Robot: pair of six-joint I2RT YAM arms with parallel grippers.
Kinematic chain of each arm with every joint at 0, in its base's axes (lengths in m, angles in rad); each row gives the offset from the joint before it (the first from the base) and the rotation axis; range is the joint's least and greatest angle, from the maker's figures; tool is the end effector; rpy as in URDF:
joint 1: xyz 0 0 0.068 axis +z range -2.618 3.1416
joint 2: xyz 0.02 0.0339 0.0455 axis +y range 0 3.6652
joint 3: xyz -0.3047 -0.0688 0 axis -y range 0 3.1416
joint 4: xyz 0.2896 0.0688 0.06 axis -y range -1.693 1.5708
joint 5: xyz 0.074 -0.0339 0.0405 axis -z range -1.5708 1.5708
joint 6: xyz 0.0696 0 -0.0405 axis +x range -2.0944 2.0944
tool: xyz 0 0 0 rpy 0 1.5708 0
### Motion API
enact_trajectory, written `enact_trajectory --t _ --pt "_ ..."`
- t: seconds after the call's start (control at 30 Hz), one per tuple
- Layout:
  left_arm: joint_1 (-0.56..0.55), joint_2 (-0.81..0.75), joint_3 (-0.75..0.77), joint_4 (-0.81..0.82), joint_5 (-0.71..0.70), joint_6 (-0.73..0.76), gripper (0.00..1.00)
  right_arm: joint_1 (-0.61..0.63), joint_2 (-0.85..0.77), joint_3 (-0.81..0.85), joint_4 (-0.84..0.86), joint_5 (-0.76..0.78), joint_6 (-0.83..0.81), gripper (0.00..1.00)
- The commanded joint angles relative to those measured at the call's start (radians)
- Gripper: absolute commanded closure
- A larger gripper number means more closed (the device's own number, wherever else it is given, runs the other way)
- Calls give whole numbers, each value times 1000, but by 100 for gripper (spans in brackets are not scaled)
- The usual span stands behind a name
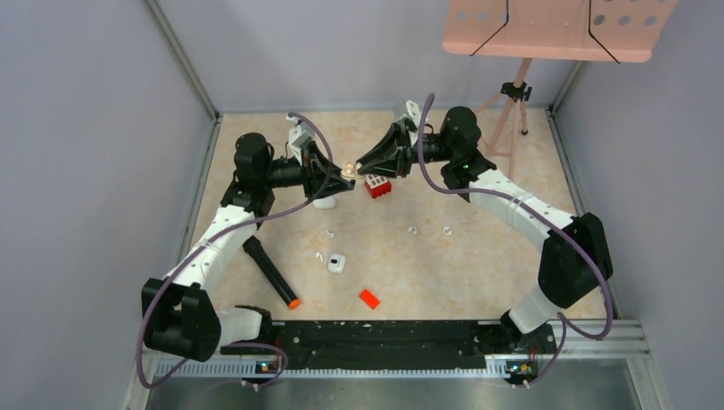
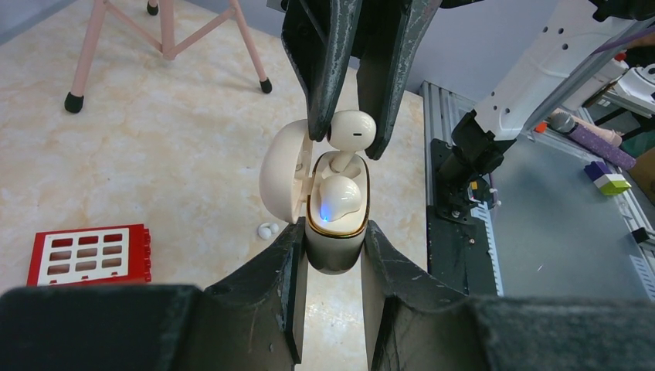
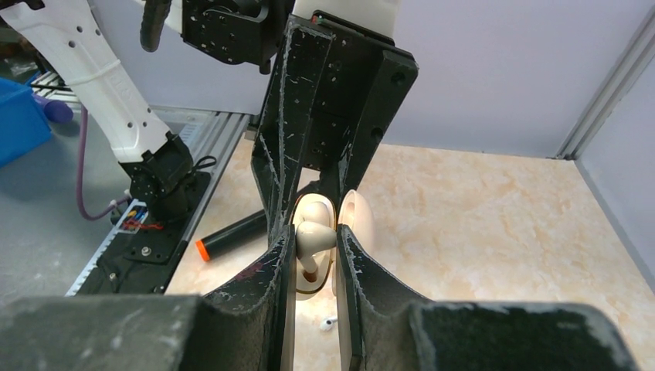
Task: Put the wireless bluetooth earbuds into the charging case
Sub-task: Place the earbud in the charging case.
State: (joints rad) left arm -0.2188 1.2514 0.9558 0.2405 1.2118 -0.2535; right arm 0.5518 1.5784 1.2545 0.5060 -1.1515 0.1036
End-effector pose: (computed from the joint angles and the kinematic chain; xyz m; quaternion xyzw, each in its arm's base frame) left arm 0.2954 -0.1324 0.3704 0.3810 0.6037 -0.5343 0.4525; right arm 0.3214 0.2725 0.4014 -0.5272 0.4303 0.5373 0.4981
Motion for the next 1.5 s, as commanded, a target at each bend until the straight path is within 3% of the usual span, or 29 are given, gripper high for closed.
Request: enact_trajectory --t 0.0,0.37,0.6,1.0,1.47 --pt "-2 -41 37 51 13 -3 100 17 -49 -7 10 6 -42 96" --pt "-1 -37 31 71 -2 -4 100 22 -52 14 -136 -2 -154 93" --pt "-1 -36 28 86 2 -10 100 30 -45 6 -129 12 -149 91" --pt "1 -65 -4 190 -29 -39 100 30 -68 -65 107 103 79 94" --pt "1 -70 9 241 -41 -79 100 27 -88 -39 68 155 97 89"
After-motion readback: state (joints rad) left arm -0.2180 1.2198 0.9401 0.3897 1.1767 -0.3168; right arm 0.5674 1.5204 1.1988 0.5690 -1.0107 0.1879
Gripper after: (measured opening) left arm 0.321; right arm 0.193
